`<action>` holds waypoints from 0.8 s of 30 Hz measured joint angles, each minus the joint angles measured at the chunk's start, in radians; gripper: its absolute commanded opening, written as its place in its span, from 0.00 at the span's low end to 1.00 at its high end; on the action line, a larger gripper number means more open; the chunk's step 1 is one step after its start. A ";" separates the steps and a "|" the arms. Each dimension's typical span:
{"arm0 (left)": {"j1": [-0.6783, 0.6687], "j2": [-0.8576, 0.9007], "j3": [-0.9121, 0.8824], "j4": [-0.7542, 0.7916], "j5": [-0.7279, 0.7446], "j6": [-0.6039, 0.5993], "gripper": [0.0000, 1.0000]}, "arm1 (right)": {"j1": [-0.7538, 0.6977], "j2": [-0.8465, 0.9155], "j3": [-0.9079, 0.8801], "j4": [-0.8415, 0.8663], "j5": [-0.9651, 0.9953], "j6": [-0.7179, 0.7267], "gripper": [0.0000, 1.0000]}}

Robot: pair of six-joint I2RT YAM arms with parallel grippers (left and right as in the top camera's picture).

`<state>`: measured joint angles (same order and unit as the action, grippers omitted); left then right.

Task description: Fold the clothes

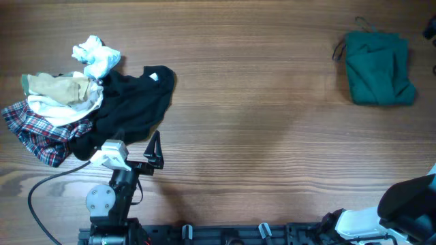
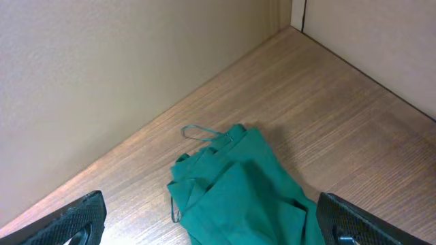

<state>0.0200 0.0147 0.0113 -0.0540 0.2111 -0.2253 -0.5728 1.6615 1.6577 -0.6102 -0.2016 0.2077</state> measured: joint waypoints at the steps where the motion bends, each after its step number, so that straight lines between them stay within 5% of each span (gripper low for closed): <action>1: 0.000 0.000 0.000 0.000 0.000 0.000 1.00 | 0.000 0.000 0.000 0.000 0.000 0.000 1.00; 11: 0.000 0.000 0.000 0.000 0.000 0.000 1.00 | 0.030 -0.002 0.000 -0.001 0.001 0.000 0.99; 21: 0.000 0.000 0.000 0.000 0.000 0.000 1.00 | 0.678 -0.315 0.000 -0.023 0.048 -0.050 0.99; 24: 0.000 -0.001 0.000 0.000 0.000 0.000 1.00 | 0.735 -0.354 -0.010 -0.043 0.080 -0.103 1.00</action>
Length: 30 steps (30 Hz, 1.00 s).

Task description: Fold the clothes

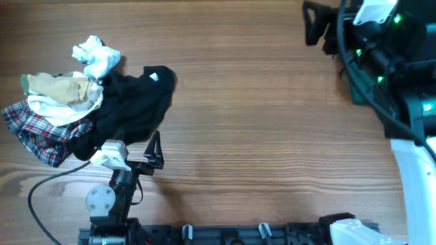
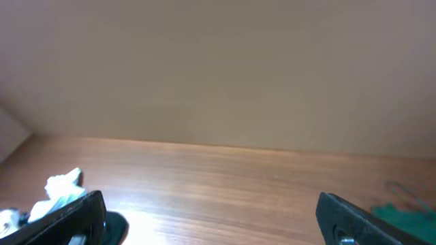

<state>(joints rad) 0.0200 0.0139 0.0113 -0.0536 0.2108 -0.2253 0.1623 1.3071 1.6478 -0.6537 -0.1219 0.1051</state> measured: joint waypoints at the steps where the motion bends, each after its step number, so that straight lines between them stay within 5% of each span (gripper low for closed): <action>1: 0.000 0.000 0.000 0.000 0.000 0.000 1.00 | 0.011 -0.035 -0.037 0.034 0.000 -0.026 0.99; 9: 0.000 0.000 0.000 0.001 0.000 0.000 1.00 | 0.011 -0.399 -0.801 0.817 -0.099 -0.235 0.99; 13: 0.000 -0.001 0.000 0.000 0.000 0.000 1.00 | -0.013 -0.607 -1.135 1.013 -0.111 -0.249 0.99; 21: 0.000 -0.002 0.000 0.000 0.000 0.000 1.00 | -0.108 -1.032 -1.564 1.049 -0.130 -0.237 1.00; 30: 0.000 -0.002 0.000 0.000 0.000 0.000 1.00 | -0.166 -1.210 -1.640 0.801 -0.133 -0.168 1.00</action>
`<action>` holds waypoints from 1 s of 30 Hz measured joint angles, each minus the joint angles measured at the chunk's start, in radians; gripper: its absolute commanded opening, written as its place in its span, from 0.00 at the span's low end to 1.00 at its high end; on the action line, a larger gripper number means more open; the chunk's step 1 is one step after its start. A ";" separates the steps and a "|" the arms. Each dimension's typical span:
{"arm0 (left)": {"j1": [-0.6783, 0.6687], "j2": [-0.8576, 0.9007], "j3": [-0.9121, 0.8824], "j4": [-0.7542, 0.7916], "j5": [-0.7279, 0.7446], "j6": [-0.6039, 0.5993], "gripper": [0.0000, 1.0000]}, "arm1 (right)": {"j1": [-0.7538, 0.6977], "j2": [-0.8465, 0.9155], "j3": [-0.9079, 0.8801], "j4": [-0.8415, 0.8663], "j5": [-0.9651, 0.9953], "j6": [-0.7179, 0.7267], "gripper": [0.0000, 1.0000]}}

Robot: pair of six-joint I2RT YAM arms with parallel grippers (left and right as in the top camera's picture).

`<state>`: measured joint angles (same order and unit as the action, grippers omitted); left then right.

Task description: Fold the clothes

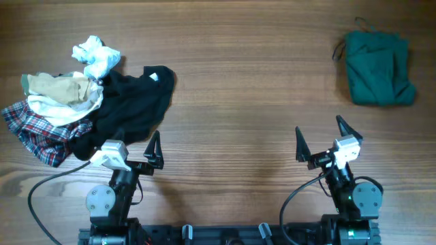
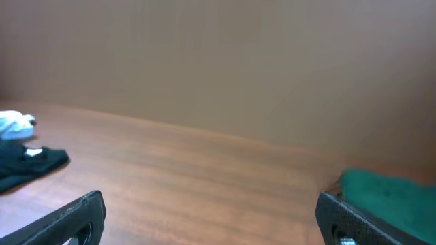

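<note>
A heap of unfolded clothes lies at the far left: a black garment (image 1: 133, 105), a beige one (image 1: 58, 87), a plaid one (image 1: 37, 133) and a white one (image 1: 95, 56). A folded green garment (image 1: 378, 68) lies at the far right. My left gripper (image 1: 136, 145) stands open at the front, at the black garment's near edge, holding nothing. My right gripper (image 1: 320, 136) stands open at the front right, empty, well short of the green garment (image 2: 392, 201). Its wrist view shows its fingers spread wide (image 2: 211, 218) over bare wood, with the black garment (image 2: 30, 163) far left.
The wooden table (image 1: 245, 88) stretches bare between the heap and the green garment. A cable (image 1: 48, 182) loops from the left arm's base at the front left. A thin dark cord (image 1: 337, 49) sticks out beside the green garment.
The right arm was stretched over the far right corner, covering the green garment. Now it sits at the front right, open, and the green garment shows again. The left arm has not moved.
First the right arm was low at the front right corner, its camera looking at the green garment. Then it reached over that garment at the far right. Now it rests at the front, open and empty. The green garment and the heap lie unchanged.
</note>
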<state>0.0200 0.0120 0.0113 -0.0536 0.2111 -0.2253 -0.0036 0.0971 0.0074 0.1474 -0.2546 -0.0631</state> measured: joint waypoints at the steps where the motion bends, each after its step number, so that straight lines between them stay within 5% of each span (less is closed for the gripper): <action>1: 0.000 0.000 0.000 0.000 0.000 0.000 1.00 | 0.000 -0.031 -0.001 -0.045 0.000 0.003 0.99; 30: 0.000 0.000 0.000 0.000 0.000 0.000 1.00 | 0.000 -0.077 -0.001 -0.126 0.000 0.021 1.00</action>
